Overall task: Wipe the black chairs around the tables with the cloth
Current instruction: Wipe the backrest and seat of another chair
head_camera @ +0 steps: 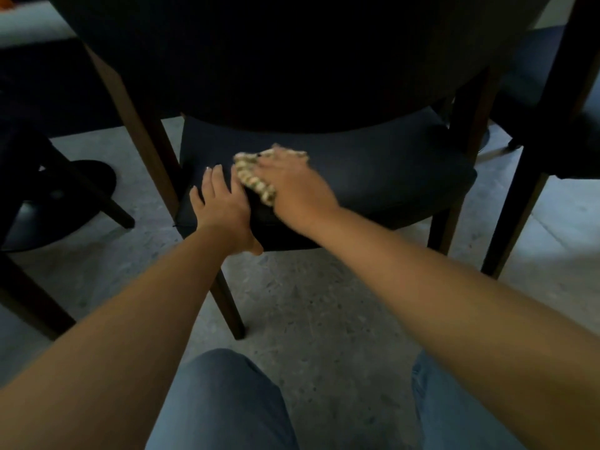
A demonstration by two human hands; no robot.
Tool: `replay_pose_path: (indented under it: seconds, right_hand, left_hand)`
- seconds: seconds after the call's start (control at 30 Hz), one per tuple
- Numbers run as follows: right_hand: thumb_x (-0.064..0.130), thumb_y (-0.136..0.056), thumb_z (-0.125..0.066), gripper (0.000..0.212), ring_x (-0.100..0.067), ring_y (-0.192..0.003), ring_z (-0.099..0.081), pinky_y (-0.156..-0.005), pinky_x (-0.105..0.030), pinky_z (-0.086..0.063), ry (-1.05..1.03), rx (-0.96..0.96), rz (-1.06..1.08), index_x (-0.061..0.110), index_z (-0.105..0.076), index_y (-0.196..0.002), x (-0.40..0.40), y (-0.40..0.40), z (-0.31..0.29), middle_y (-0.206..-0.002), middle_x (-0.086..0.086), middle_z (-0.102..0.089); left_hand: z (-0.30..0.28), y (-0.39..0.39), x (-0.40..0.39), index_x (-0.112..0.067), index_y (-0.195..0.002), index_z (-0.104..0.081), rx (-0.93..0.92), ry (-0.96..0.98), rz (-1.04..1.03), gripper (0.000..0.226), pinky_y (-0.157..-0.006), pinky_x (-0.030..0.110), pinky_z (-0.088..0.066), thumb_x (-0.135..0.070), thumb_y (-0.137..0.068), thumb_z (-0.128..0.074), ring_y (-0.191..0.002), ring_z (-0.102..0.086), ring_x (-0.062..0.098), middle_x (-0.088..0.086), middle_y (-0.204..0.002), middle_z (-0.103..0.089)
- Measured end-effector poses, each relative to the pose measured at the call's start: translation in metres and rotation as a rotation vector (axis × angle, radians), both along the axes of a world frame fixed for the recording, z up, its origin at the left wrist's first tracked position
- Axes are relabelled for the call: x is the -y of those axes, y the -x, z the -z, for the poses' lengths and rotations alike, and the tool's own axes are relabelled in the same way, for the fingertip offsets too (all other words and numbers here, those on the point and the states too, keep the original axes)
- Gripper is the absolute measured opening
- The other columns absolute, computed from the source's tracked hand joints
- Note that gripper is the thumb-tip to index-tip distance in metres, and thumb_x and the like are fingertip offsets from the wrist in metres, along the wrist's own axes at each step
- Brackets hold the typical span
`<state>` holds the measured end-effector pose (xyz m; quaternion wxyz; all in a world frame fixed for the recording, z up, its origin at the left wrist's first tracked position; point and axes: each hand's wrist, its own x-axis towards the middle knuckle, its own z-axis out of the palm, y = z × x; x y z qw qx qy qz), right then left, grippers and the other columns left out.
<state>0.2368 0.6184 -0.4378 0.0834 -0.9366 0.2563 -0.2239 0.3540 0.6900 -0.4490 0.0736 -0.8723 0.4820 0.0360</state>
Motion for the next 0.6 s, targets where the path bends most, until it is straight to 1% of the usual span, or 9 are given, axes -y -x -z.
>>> replay_pose_path:
  seconds: [0.1, 0.2, 0.27, 0.3, 0.33, 0.4, 0.43, 0.47, 0.6]
  right_hand:
    - [0.020, -0.098, -0.042, 0.049, -0.023, -0.145, -0.019, -0.118, -0.037, -0.005, 0.109, -0.126, 0.017, 0.011, -0.035, -0.146, -0.018, -0.011, 0.016, -0.153, -0.005, -0.033]
    - [0.009, -0.095, -0.041, 0.054, -0.020, -0.146, -0.015, -0.116, -0.030, 0.002, 0.138, -0.178, -0.062, 0.012, -0.031, -0.148, 0.002, 0.021, 0.017, -0.156, -0.004, -0.027]
    - [0.003, -0.092, -0.042, 0.058, -0.019, -0.146, -0.014, -0.112, -0.019, 0.012, 0.133, -0.200, -0.086, 0.012, -0.030, -0.148, 0.022, 0.053, 0.014, -0.157, -0.004, -0.024]
    - [0.000, -0.090, -0.042, 0.058, -0.020, -0.146, -0.016, -0.109, -0.014, 0.015, 0.132, -0.191, -0.081, 0.012, -0.032, -0.147, 0.032, 0.071, 0.011, -0.156, -0.005, -0.026]
    - [-0.002, -0.088, -0.043, 0.058, -0.021, -0.145, -0.019, -0.109, -0.014, 0.015, 0.123, -0.182, -0.049, 0.010, -0.036, -0.145, 0.042, 0.091, 0.009, -0.154, -0.006, -0.029]
    - [-0.009, -0.083, -0.047, 0.061, -0.026, -0.144, -0.024, -0.119, -0.031, 0.001, 0.066, -0.205, 0.048, 0.007, -0.041, -0.141, 0.063, 0.130, 0.003, -0.151, -0.010, -0.035]
    - [-0.013, -0.081, -0.048, 0.063, -0.028, -0.143, -0.025, -0.120, -0.040, -0.008, 0.046, -0.238, 0.102, 0.005, -0.042, -0.141, 0.075, 0.147, -0.001, -0.149, -0.013, -0.037]
    - [-0.015, -0.079, -0.049, 0.064, -0.031, -0.142, -0.027, -0.118, -0.044, -0.013, 0.040, -0.262, 0.157, 0.003, -0.043, -0.140, 0.088, 0.163, -0.003, -0.148, -0.016, -0.039]
    - [-0.008, -0.084, -0.051, 0.055, -0.035, -0.133, -0.036, -0.114, -0.044, -0.022, 0.089, -0.254, 0.462, 0.004, -0.045, -0.137, 0.120, 0.195, -0.006, -0.136, -0.019, -0.048]
  left_hand:
    - [0.000, 0.001, 0.001, -0.015, -0.152, 0.018, 0.006, 0.004, -0.016, 0.149, -0.118, 0.051, 0.003, -0.048, -0.054, -0.089, -0.147, 0.017, 0.033, 0.015, -0.159, 0.017]
    - [-0.001, 0.001, 0.001, -0.014, -0.151, 0.018, -0.023, 0.028, -0.013, 0.151, -0.118, 0.051, 0.004, -0.045, -0.052, -0.092, -0.147, 0.016, 0.034, 0.016, -0.159, 0.015]
    - [-0.003, 0.001, 0.000, -0.014, -0.151, 0.018, -0.046, 0.039, 0.000, 0.150, -0.117, 0.052, 0.004, -0.044, -0.053, -0.092, -0.147, 0.016, 0.035, 0.016, -0.159, 0.014]
    - [-0.004, 0.002, 0.000, -0.014, -0.151, 0.018, -0.054, 0.046, 0.007, 0.150, -0.117, 0.052, 0.004, -0.044, -0.053, -0.091, -0.147, 0.015, 0.035, 0.017, -0.159, 0.013]
    - [-0.005, 0.002, 0.000, -0.014, -0.151, 0.018, -0.057, 0.053, 0.015, 0.149, -0.117, 0.052, 0.004, -0.044, -0.054, -0.091, -0.147, 0.015, 0.035, 0.017, -0.159, 0.013]
    - [-0.005, 0.003, 0.000, -0.014, -0.151, 0.017, -0.063, 0.056, 0.022, 0.149, -0.118, 0.053, 0.004, -0.044, -0.054, -0.091, -0.147, 0.015, 0.035, 0.017, -0.159, 0.012]
    - [-0.005, 0.003, 0.000, -0.014, -0.151, 0.017, -0.064, 0.056, 0.022, 0.149, -0.118, 0.053, 0.003, -0.044, -0.054, -0.091, -0.147, 0.014, 0.035, 0.017, -0.159, 0.013]
    - [-0.005, 0.003, -0.001, -0.014, -0.151, 0.018, -0.061, 0.056, 0.020, 0.149, -0.118, 0.053, 0.003, -0.044, -0.054, -0.091, -0.147, 0.015, 0.035, 0.017, -0.159, 0.013]
    - [-0.005, 0.002, -0.001, -0.013, -0.150, 0.019, -0.056, 0.041, 0.019, 0.149, -0.118, 0.054, 0.003, -0.045, -0.054, -0.091, -0.147, 0.015, 0.036, 0.017, -0.158, 0.014]
